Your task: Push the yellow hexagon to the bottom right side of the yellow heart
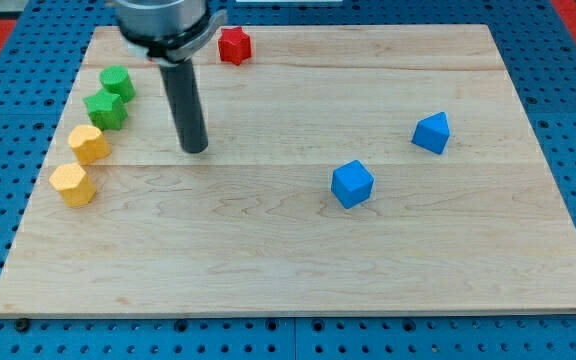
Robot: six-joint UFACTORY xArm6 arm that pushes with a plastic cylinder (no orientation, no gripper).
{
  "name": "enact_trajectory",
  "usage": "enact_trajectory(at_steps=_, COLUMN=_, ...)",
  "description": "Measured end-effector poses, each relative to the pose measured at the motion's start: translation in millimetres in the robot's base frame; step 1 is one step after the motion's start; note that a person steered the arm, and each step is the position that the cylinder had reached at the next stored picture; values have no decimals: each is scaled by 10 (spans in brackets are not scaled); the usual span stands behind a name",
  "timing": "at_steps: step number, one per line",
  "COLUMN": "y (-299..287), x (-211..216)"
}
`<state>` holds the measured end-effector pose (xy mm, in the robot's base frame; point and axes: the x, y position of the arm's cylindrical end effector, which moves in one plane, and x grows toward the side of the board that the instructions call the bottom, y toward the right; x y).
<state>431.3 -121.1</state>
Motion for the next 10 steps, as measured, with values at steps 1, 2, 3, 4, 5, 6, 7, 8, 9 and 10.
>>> enact_trajectory(at_steps=1, y=-110, x=492)
enact_trajectory(at_steps=2, y=-110, x=1248)
enact_trajectory(at_steps=3, y=-316, x=1825)
enact_trajectory(at_steps=4, y=-1163, x=1793)
enact_trajectory(at_steps=5, y=-1815, x=1535)
enact_trajectory(at_steps=6, y=-1821, x=1236)
enact_trajectory(at_steps=7, y=-1810, x=835)
enact_trajectory(at_steps=8, y=-1597, x=655)
enact_trajectory(at_steps=9, y=-874, x=653)
enact_trajectory(at_steps=10, y=-570, x=501)
